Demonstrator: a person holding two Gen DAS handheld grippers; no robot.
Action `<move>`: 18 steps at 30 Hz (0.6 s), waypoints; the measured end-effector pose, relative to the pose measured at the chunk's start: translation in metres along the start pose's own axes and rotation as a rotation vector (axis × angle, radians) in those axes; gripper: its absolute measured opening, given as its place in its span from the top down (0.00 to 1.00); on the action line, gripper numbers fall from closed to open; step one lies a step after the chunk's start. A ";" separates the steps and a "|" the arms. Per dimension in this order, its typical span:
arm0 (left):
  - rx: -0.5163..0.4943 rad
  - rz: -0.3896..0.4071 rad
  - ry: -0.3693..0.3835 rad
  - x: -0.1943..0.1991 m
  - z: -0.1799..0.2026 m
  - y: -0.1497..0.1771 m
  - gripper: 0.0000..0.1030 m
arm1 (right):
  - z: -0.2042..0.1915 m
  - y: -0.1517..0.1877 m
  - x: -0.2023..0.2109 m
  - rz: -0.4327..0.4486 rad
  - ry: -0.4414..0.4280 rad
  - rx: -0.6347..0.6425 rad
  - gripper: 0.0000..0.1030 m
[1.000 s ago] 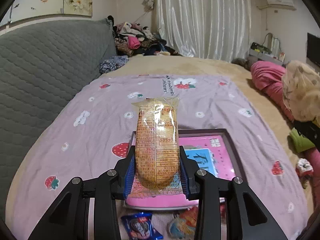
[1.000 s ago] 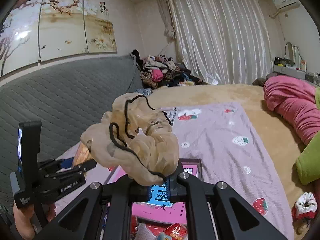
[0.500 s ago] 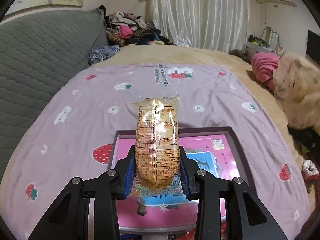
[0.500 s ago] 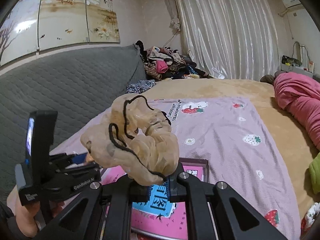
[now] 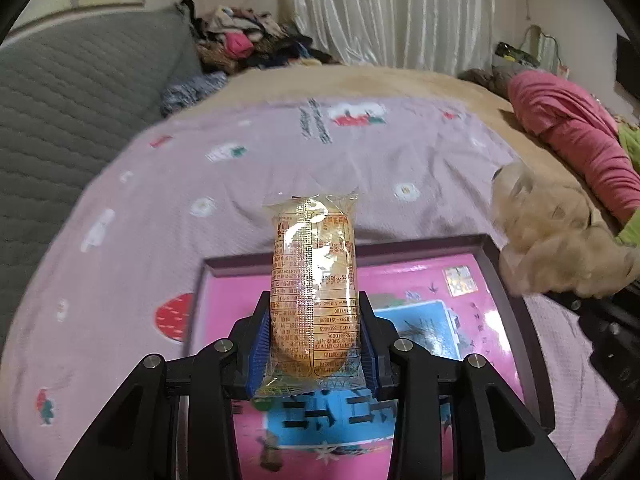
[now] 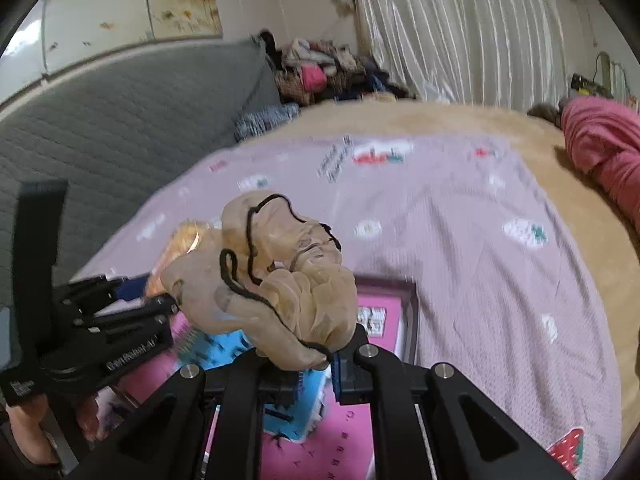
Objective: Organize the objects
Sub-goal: 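Lift and carry the wafer packet and bath puff over the tray with both tools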
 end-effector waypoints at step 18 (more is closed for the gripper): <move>-0.006 -0.164 -0.044 -0.061 -0.008 0.023 0.61 | 0.012 0.045 -0.065 -0.207 0.065 0.020 0.88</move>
Point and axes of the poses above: each gripper's, at about its wrist camera, not at the fingertips, and x roughly against the way its jaws point, z to its right, y to its underside, the point moved 7 cm from there along -x, roughly the way its jaws point, and after that the axes turned 8 degrees about x, right-handed, at the moved point
